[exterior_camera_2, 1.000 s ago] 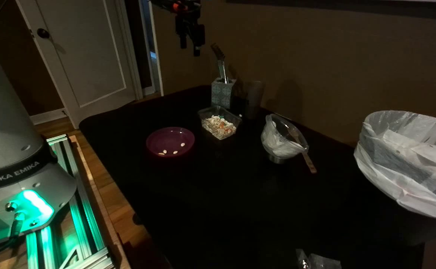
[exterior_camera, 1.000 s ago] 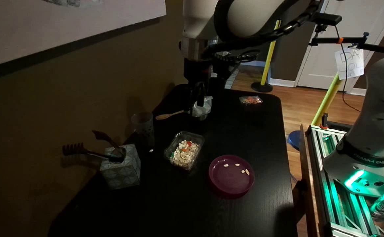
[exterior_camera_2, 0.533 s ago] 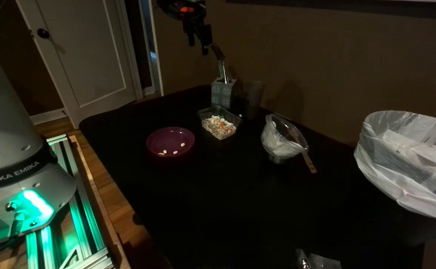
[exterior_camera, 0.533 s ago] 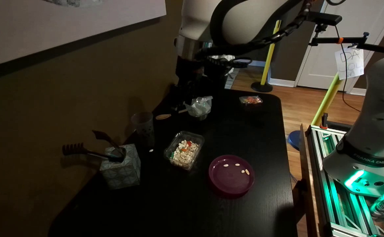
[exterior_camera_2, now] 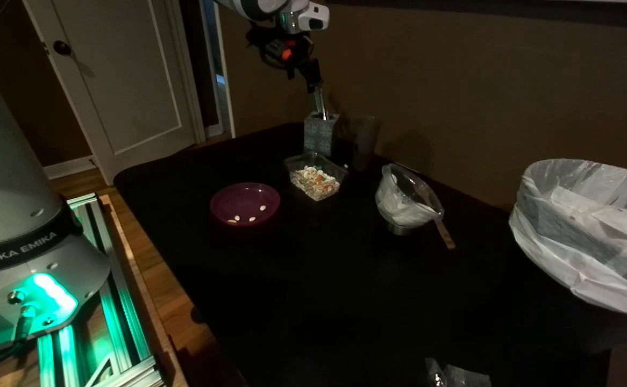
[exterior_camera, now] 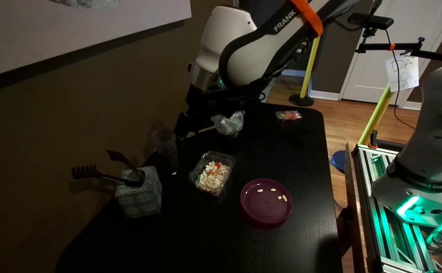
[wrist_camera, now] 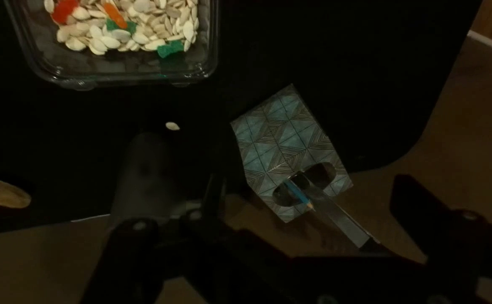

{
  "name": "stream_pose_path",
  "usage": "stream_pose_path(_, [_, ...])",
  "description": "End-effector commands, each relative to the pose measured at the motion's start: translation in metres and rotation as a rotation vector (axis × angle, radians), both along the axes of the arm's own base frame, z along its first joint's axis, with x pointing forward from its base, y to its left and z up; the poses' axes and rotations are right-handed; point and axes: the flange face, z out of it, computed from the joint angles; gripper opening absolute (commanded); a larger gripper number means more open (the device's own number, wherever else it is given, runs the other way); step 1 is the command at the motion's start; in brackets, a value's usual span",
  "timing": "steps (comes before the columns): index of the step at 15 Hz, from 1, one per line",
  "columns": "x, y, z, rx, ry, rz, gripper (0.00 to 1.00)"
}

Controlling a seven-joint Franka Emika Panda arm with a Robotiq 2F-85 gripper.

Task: Put the tongs on the counter

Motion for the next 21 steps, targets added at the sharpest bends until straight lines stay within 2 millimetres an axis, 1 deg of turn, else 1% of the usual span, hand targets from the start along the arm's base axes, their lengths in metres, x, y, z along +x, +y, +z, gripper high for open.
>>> stream_pose_path(1, [0.024, 0.016, -0.021, -0.004, -0.048, 0.083, 1.0])
stream_pose_path(4, [0.037, 0.027, -0.031, -0.041, -0.065, 0.144, 1.0])
stream_pose_path(6, [0.047, 0.03, -0.037, -0.046, -0.062, 0.162, 1.0])
stream_pose_path(7, [0.049, 0.03, -0.039, -0.041, -0.034, 0.164, 1.0])
stream_pose_path(8, [0.038, 0.028, -0.031, -0.04, -0.051, 0.139, 1.0])
stream_pose_path(10, [0.041, 0.028, -0.033, -0.039, -0.05, 0.139, 1.0])
stream_pose_path(14, [0.041, 0.028, -0.031, -0.039, -0.053, 0.139, 1.0])
stream_pose_path(17, [0.057, 0.037, -0.045, 0.003, -0.128, 0.153, 1.0])
stream_pose_path(21, [0.072, 0.054, -0.062, 0.024, -0.197, 0.202, 1.0])
